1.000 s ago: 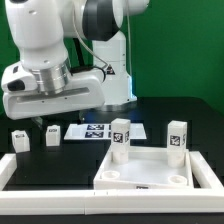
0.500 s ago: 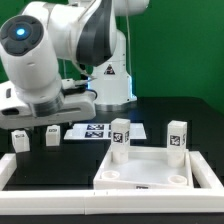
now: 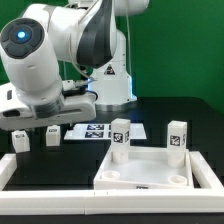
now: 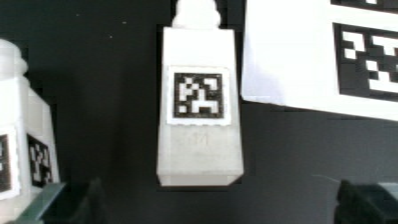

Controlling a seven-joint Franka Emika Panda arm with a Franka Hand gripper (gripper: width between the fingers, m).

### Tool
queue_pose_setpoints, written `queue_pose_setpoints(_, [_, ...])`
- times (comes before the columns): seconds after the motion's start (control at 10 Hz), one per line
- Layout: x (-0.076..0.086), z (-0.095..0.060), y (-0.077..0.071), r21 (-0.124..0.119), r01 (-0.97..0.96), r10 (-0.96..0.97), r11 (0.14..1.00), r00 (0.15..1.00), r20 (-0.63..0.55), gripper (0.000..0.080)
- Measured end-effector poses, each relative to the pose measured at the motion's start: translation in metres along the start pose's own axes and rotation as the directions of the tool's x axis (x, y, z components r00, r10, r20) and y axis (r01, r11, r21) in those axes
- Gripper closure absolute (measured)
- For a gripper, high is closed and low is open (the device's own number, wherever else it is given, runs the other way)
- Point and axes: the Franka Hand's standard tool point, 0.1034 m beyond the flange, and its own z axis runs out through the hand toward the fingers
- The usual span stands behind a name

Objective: Assemble square table

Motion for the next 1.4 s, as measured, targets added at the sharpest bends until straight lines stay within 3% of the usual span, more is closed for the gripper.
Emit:
queue_pose_setpoints(0.4, [-0.004, 0.033, -0.005, 0.012, -0.002, 0.001, 1.000, 0.996, 0.086, 0.0150])
queue_pose_setpoints(0.8, [-0.003, 0.032, -0.005, 0.010, 0.001, -0.002, 1.000, 0.997, 0.083, 0.0179])
queue_pose_setpoints(1.0, [-0.002, 0.032, -0.005, 0.009, 0.002, -0.003, 1.000, 0.997, 0.083, 0.0494])
queue_pose_setpoints(1.4, [-0.002, 0.032, -0.005, 0.009, 0.002, -0.003, 1.000, 0.997, 0.083, 0.0496])
